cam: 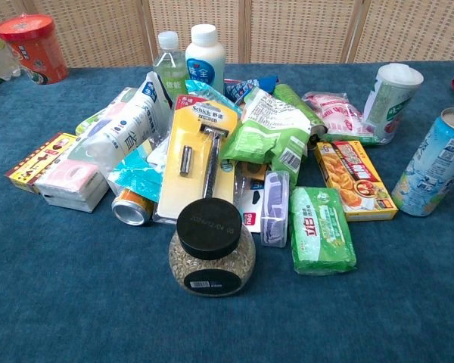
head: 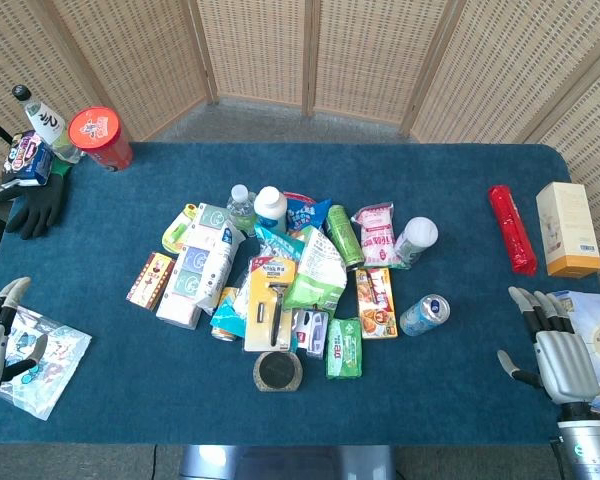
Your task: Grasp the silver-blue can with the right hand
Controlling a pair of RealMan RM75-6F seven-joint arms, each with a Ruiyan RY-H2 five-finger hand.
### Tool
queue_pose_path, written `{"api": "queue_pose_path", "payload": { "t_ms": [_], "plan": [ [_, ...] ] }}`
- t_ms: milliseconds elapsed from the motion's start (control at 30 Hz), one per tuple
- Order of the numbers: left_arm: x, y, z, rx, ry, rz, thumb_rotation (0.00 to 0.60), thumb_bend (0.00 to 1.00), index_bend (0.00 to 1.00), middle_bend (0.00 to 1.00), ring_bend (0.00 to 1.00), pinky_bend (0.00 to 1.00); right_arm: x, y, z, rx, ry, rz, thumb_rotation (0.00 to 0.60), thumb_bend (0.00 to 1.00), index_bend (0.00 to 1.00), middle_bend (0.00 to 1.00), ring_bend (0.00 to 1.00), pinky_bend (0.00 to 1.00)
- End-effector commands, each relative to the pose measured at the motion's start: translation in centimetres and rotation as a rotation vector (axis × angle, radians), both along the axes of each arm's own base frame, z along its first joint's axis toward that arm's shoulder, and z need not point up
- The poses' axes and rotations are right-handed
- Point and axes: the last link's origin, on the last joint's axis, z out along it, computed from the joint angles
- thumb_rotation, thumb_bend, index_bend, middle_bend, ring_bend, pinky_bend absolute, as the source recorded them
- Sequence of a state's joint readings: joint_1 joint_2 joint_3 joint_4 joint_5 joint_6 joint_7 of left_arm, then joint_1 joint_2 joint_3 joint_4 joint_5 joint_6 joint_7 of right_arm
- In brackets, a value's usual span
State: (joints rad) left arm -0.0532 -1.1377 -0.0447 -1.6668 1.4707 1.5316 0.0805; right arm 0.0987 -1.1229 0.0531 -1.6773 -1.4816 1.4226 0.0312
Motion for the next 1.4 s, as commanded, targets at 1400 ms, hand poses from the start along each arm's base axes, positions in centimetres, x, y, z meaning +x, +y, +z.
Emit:
{"api": "queue_pose_path", "payload": {
  "t_ms": [1400],
  "plan": [
    [2.4, 0.7, 2.9, 0.018, -0.057, -0.056, 0.539, 0.41, 0.03, 0.15, 0.26, 0.00, 0.9, -5.4, -9.4, 0.284, -0.611, 0.004, 0.597, 0.30, 0.00, 0.00, 0.00, 0.00]
  ]
}}
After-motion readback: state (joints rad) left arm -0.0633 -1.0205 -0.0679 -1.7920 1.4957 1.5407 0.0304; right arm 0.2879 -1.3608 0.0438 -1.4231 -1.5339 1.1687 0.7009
